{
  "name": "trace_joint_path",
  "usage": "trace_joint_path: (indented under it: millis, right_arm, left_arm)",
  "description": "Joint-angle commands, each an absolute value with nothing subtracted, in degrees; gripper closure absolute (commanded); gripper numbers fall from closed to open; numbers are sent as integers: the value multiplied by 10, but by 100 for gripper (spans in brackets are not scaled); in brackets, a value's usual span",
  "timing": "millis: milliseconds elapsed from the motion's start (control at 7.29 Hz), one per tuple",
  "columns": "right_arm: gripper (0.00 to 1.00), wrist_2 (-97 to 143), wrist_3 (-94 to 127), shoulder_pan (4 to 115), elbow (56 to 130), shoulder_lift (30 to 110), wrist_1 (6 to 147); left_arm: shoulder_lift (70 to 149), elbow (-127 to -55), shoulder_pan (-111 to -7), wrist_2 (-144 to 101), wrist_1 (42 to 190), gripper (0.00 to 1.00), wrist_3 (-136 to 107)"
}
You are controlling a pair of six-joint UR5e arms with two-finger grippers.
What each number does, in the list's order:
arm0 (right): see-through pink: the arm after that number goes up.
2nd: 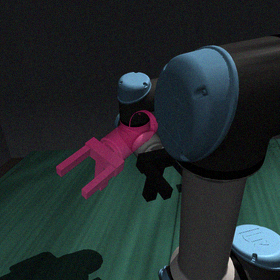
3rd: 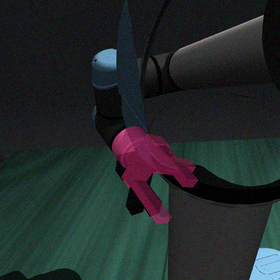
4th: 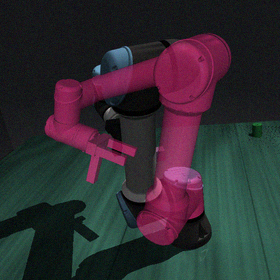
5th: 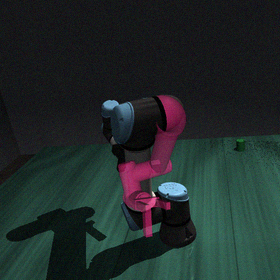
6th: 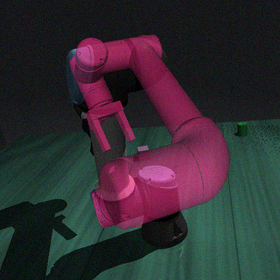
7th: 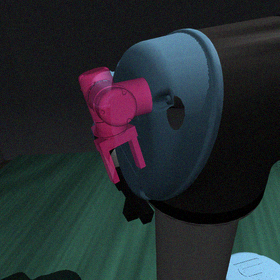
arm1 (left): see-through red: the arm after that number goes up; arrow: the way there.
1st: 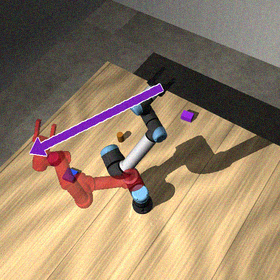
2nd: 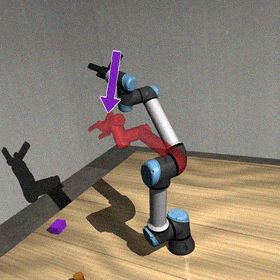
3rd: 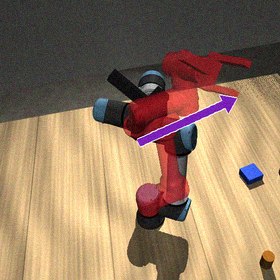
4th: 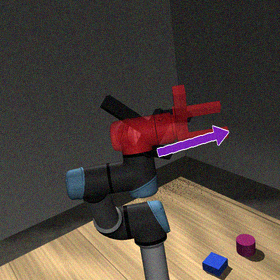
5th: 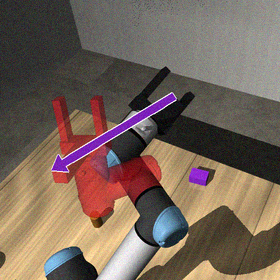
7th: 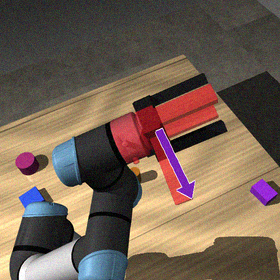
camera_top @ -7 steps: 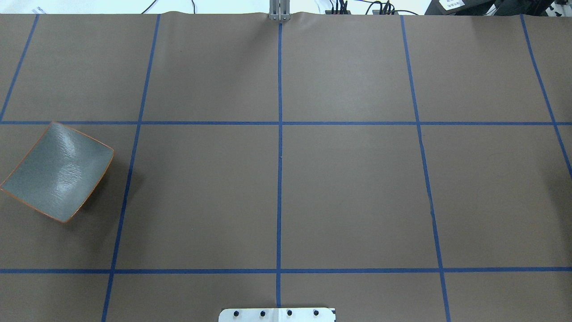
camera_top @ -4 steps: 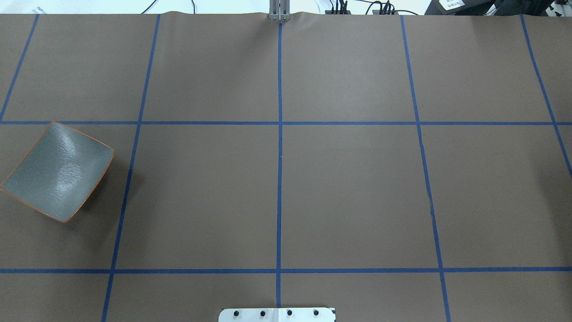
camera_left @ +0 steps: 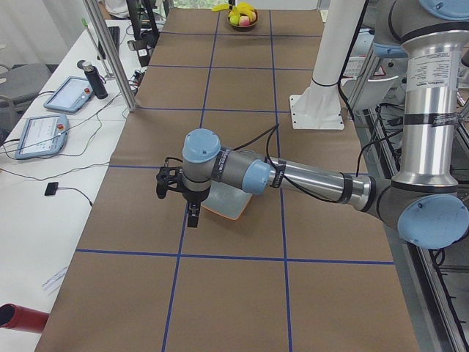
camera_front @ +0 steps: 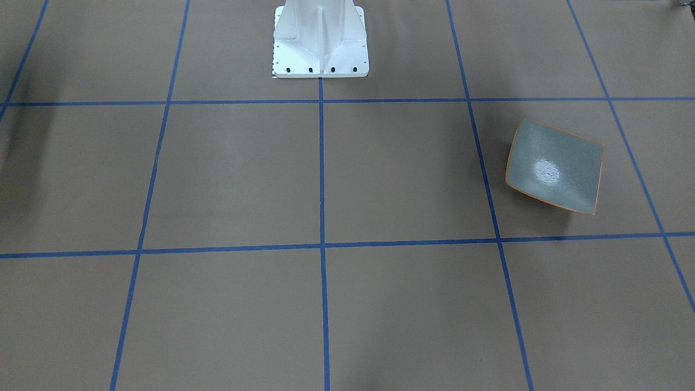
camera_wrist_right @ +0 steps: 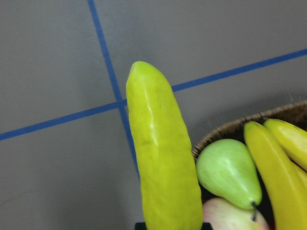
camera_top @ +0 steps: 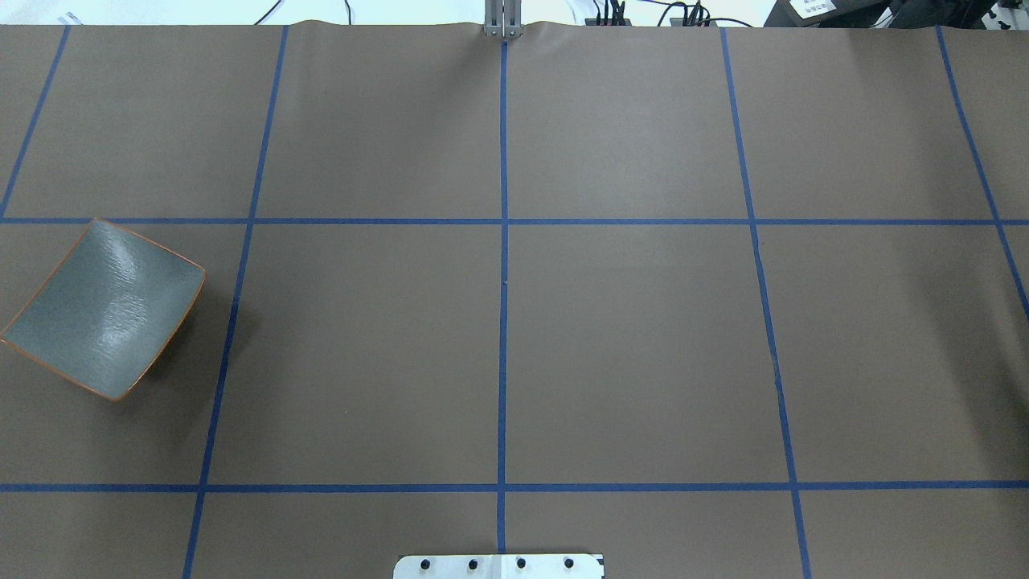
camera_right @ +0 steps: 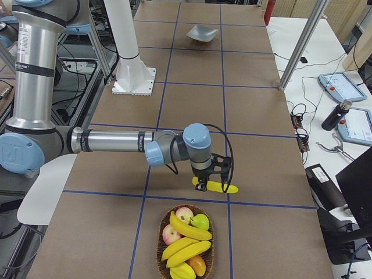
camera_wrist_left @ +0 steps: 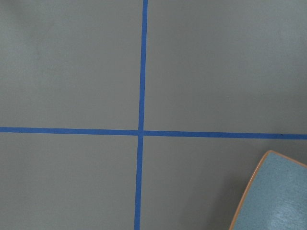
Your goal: Transfer all bananas from basket to plate
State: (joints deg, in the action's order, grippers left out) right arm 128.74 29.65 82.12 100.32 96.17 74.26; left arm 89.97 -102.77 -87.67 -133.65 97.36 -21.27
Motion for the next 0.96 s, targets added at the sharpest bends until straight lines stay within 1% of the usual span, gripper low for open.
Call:
trace_joint_path:
  millis: [0,137,412,686,823]
  right_arm:
    - [100,1283,412,698,1020,863,741]
    - [100,1288,464,662,1022,815,741]
    - [100,1281,617,570,1024,722,740]
    - [100,1267,714,515,1045,682,740]
    - [100,1262,744,492,1060,675,740]
  left_arm:
    - [975,-1003,-838,-1386,973,0,-366]
    - [1010,-1002,-789,-1393,975,0,-454]
    - [1111,-981,-672,-1393,976,0,-630]
    - [1188,-979,-606,-1390,976,0,-788]
    - [1206,-979,-576,-1390,994,0,-846]
